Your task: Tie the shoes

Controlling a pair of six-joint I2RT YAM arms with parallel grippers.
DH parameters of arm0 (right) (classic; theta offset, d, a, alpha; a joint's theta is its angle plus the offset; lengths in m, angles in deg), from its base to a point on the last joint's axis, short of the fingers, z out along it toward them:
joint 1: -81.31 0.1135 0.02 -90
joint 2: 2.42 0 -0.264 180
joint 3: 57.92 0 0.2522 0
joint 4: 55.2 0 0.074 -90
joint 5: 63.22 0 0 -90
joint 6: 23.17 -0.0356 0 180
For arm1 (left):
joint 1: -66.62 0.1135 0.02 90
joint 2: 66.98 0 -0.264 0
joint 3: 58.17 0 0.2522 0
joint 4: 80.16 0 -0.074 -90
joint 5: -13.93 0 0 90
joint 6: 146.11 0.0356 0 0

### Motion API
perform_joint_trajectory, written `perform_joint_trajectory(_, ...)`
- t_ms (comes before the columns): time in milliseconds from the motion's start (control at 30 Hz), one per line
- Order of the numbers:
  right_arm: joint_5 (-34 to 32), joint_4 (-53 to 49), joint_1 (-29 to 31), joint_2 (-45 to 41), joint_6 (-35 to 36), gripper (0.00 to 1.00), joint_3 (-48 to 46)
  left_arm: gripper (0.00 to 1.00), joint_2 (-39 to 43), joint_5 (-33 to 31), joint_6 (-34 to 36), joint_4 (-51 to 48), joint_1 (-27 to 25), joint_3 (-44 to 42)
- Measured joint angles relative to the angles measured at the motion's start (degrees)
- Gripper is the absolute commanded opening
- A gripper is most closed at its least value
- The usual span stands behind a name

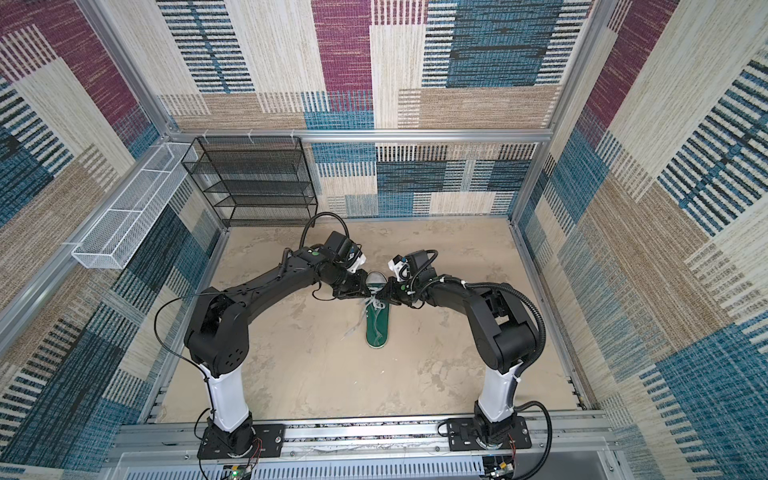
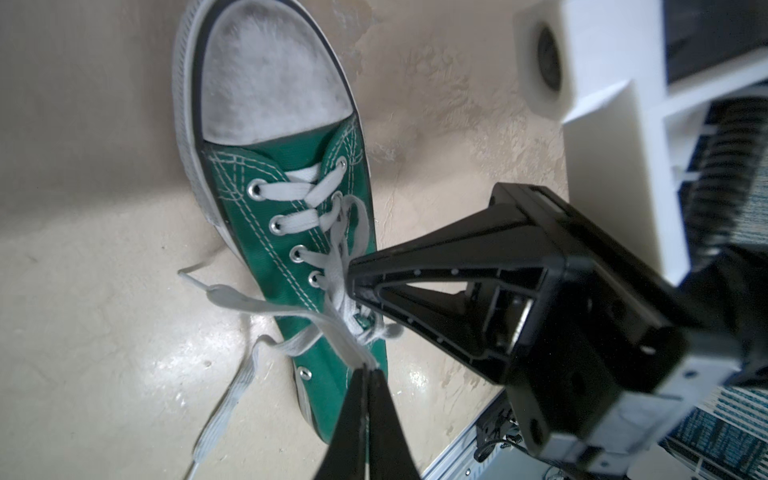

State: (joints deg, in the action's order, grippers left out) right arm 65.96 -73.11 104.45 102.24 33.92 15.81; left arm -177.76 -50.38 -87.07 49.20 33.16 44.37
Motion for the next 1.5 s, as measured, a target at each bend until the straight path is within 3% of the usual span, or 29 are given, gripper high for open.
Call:
perform_joint_trajectory(300,-0.57,0.07,-0.83,-3.26,-0.20,0.13,-1.29,0.03,-2.75,0.13,-0.85,0.07,-1.20,0.94)
perform_joint_trajectory(667,0.07,0.02,-3.28,-5.51,0.63,0.02,-6.99,0.03,-2.91,0.13,-1.05,0.22,-1.22,0.79)
perform_joint_trajectory(1500,10.38,10.34,-3.39,-3.15,0.00,0.03,-10.62,0.03,-3.89,0.13,-1.64,0.76,-1.20,-0.13)
